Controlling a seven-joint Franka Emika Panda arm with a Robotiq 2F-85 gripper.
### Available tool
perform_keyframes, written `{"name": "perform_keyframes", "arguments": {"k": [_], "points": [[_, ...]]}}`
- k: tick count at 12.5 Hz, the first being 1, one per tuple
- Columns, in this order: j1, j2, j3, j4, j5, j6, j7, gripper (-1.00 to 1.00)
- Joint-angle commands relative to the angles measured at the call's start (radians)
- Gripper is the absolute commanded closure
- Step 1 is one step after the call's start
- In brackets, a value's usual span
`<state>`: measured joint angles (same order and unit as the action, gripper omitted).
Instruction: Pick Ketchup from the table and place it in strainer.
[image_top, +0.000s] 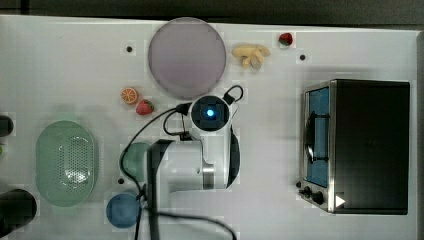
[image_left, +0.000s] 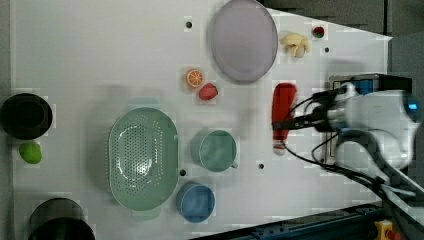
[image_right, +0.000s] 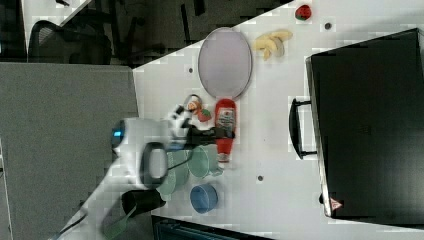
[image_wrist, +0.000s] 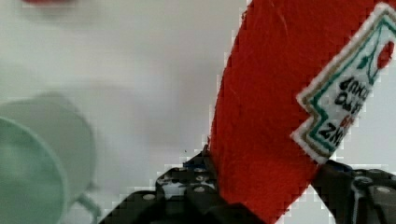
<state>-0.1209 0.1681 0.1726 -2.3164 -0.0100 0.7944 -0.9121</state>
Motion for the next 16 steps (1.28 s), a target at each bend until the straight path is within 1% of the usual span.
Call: {"name": "perform_keyframes", "arguments": {"k": [1,3,5,8,11,14,16], "points": [[0.019,-0.171,0.066,0.088,0.001,-0.124,0.07,-0.23],[0.024,-0.242,0.102,0.121,0.002,-0.257,0.153,-0.23],[0.036,-0.282,0.158,0.143,0.006,-0.352,0.273,-0.23],[0.055,-0.281,0.276,0.163,0.033,-0.365,0.467,-0.23],[0.065,-0.242,0.402,0.165,0.08,-0.325,0.673,-0.23],[0.069,-0.155,0.514,0.164,0.08,-0.178,0.839,-0.23],[0.072,-0.073,0.566,0.164,0.08,-0.079,0.954,-0.23]]}}
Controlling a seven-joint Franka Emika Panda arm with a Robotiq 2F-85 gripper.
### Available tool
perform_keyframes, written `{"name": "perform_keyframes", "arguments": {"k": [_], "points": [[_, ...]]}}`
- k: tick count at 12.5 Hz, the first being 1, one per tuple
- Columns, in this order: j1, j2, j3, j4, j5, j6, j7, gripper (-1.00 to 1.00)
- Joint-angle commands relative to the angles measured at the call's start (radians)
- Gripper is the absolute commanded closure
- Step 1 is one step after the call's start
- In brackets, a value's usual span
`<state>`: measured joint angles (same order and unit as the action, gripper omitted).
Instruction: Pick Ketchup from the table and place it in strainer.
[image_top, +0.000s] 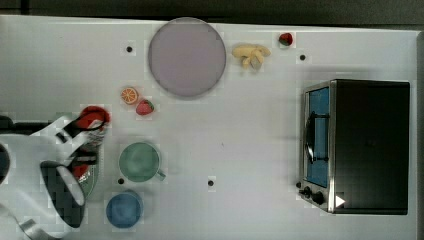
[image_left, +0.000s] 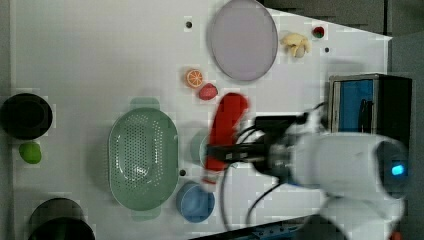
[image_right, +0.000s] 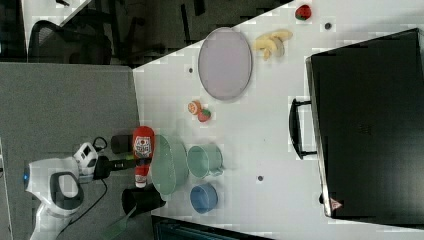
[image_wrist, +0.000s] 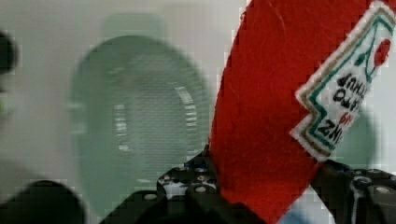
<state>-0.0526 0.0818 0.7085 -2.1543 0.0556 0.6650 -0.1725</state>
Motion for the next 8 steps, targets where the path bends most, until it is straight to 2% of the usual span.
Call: {"name": "perform_keyframes", "arguments": {"k": [1,3,4,7,8], "points": [[0.007,0.061,0.05,0.002,0.013,0.103,0.24,-0.23],[0.021,0.16,0.067,0.001,0.012,0.196,0.257,-0.23],[0.028,0.208,0.067,0.001,0.01,0.245,0.257,-0.31],[0.037,0.326,0.063,0.001,-0.052,0.355,0.259,-0.96],[0.037,0.349,0.061,0.001,-0.072,0.364,0.259,-1.0]]}}
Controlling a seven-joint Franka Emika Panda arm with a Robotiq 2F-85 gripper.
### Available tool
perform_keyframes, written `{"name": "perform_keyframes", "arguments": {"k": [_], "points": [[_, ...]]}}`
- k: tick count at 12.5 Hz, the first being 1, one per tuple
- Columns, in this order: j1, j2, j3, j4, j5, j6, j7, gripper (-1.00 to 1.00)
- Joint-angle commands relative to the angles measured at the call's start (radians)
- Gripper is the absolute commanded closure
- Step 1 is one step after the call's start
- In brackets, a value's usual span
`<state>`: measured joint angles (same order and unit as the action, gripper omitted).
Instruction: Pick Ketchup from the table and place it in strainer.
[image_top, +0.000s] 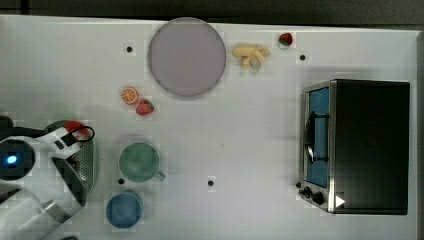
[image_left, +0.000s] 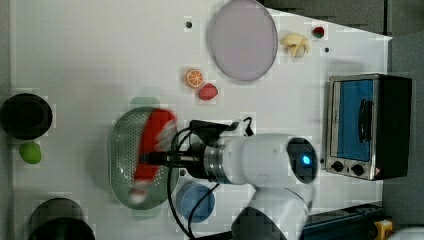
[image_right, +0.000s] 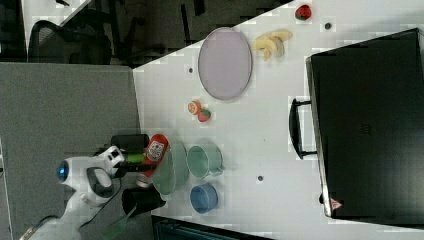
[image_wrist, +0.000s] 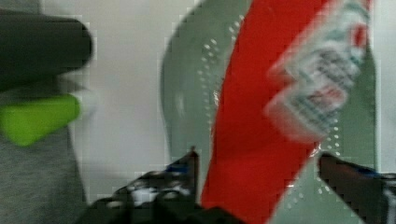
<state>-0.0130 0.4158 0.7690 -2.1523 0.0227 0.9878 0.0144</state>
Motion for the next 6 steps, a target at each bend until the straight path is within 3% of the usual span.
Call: {"name": "perform_keyframes", "arguments": {"k": [1,3,6], "points": [[-0.003,0.02,0.0,-0.001,-0.042,0.041,0.076,-1.0],[-0.018,-0.017,-0.005,-0.001,-0.041,0.012,0.128,-1.0],[-0.083,-0.146,-0.007,0.005,-0.04,-0.163,0.218,-1.0]]}}
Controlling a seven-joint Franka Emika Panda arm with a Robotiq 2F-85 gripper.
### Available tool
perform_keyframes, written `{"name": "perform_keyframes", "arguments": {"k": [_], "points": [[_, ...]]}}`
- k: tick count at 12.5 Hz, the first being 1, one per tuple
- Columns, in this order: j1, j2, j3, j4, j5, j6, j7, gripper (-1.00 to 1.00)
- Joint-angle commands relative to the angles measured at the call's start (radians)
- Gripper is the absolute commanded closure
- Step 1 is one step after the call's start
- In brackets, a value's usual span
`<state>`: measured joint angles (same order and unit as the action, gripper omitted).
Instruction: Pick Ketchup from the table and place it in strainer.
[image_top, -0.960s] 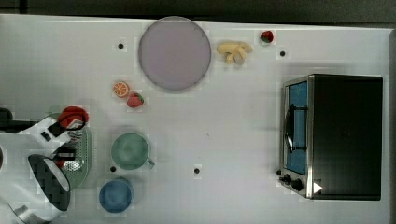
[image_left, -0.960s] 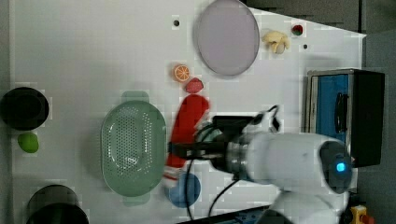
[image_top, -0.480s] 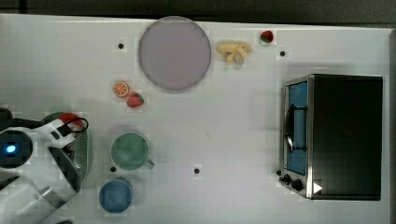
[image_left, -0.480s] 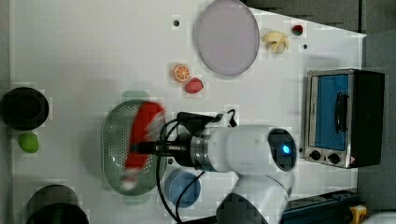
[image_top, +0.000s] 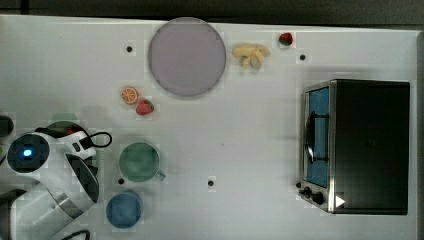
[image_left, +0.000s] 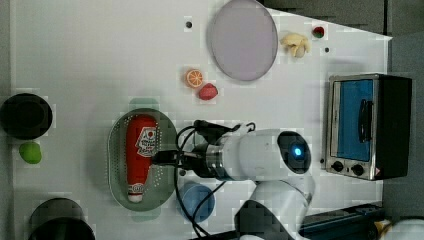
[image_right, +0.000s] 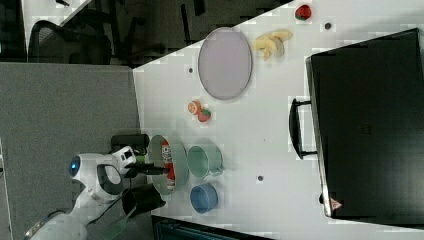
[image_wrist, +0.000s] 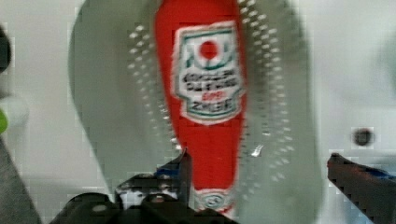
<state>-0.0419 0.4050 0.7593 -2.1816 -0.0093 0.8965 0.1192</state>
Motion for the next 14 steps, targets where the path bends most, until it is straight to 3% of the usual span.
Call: {"name": "perform_keyframes", "arguments": {"k": [1,4,7,12,14], "points": [[-0.087,-0.189,0.001,0.041,-0.008,-0.133,0.111,-1.0],[-0.196,-0.366,-0.027,0.07,-0.006,-0.287,0.106,-1.0],[-0.27,-0.514,-0.135,0.094,0.008,-0.431,0.106,-1.0],[-0.288,-0.6,-0.396,0.189,0.064,-0.608,0.097,-1.0],[-0.288,-0.596,-0.453,0.253,0.064,-0.678,0.09,-1.0]]}}
